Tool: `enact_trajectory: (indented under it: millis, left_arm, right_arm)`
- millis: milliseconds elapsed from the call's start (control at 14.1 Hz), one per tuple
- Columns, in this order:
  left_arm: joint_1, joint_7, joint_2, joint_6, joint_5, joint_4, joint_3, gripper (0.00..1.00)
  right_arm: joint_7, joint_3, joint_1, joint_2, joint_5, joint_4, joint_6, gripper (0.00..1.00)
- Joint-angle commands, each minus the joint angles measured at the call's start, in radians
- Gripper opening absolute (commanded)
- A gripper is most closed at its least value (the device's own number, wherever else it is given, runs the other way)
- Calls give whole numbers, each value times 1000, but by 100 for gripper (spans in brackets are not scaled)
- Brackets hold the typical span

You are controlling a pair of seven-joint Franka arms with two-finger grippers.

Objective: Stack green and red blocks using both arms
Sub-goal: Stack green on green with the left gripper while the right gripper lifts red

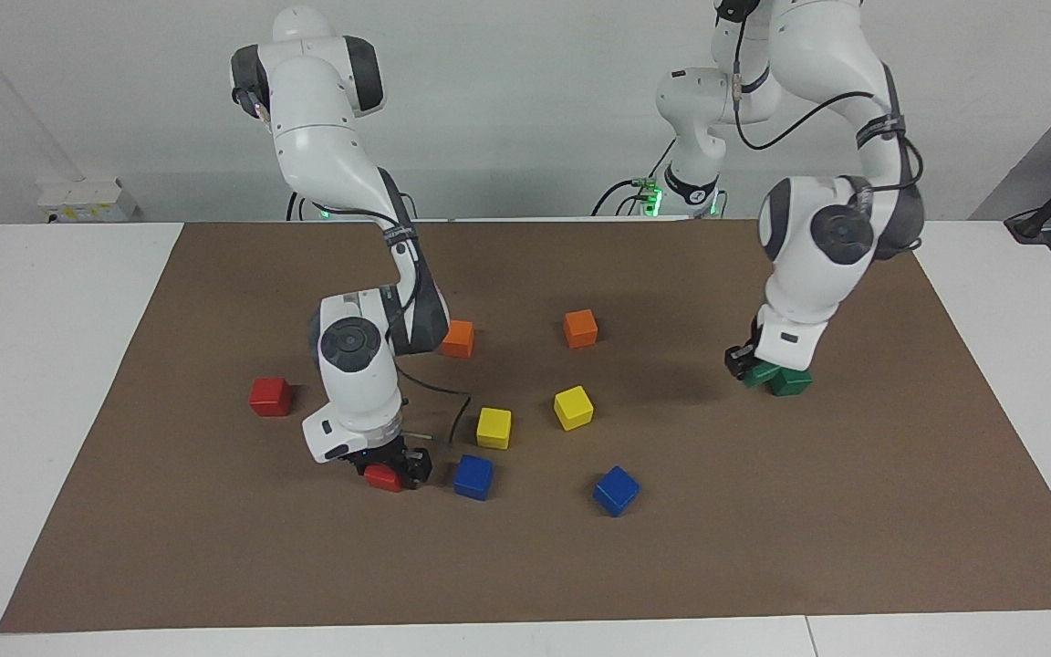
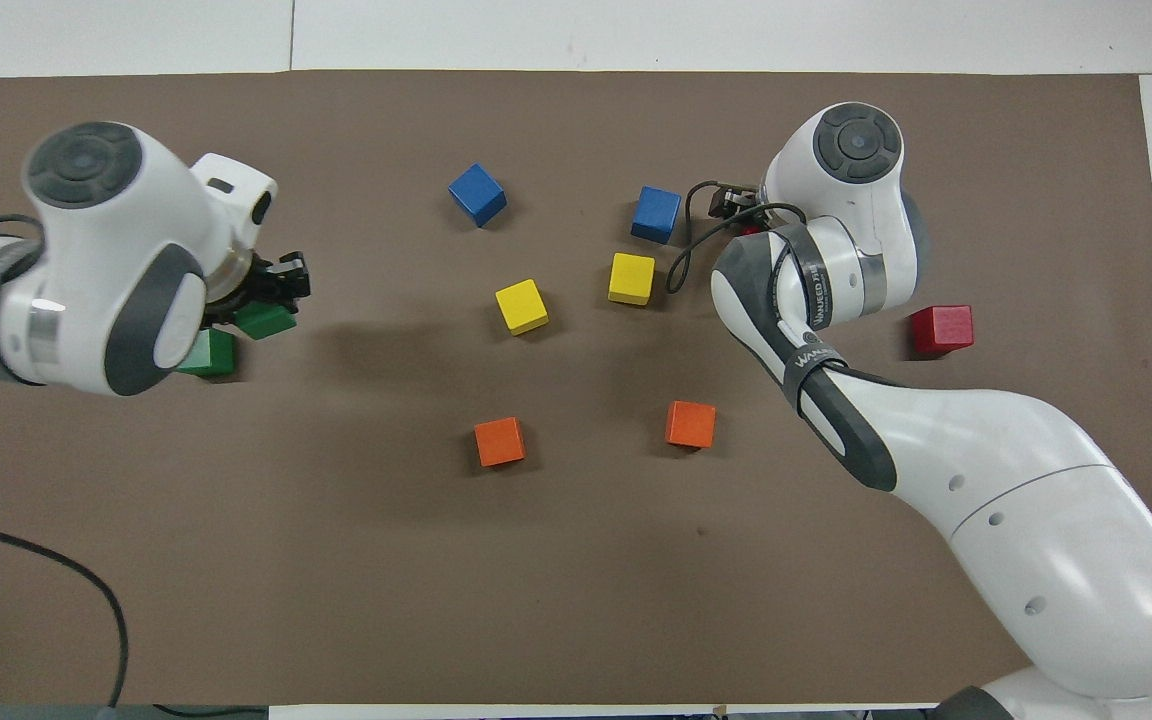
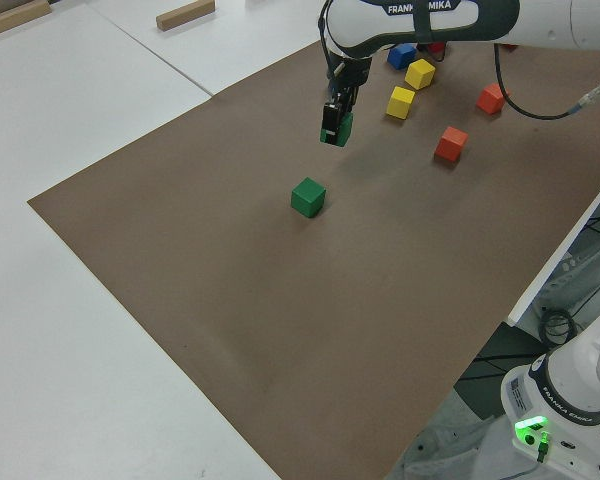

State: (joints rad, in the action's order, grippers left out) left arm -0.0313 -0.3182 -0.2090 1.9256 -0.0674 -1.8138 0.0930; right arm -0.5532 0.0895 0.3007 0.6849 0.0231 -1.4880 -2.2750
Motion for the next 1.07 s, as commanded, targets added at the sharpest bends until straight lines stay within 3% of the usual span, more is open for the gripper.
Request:
enact_trajectory:
  millis: [0, 142, 355, 497, 782, 995]
  left_arm:
    - [95, 311, 22, -1, 51, -39, 5, 0]
    - [140, 445, 23, 10, 51, -50, 5, 0]
    - [165, 470, 29, 103, 52, -107, 5, 0]
    - [154, 464, 39, 139, 54, -137, 5, 0]
    - [154, 458, 56, 197, 54, -196, 5, 0]
    - [152, 418, 65, 220, 54, -228, 7, 0]
  right_arm:
    - [-1, -4, -8, -18, 9, -22, 9, 0]
    - [3, -4, -8, -18, 9, -15, 25, 0]
    - [71, -4, -18, -44, 8, -29, 37, 0]
    - [207, -2, -53, -131, 6, -101, 66, 0]
    - [441, -2, -161, -385, 8, -383, 38, 0]
    - [551, -2, -233, -473, 6, -481, 37, 0]
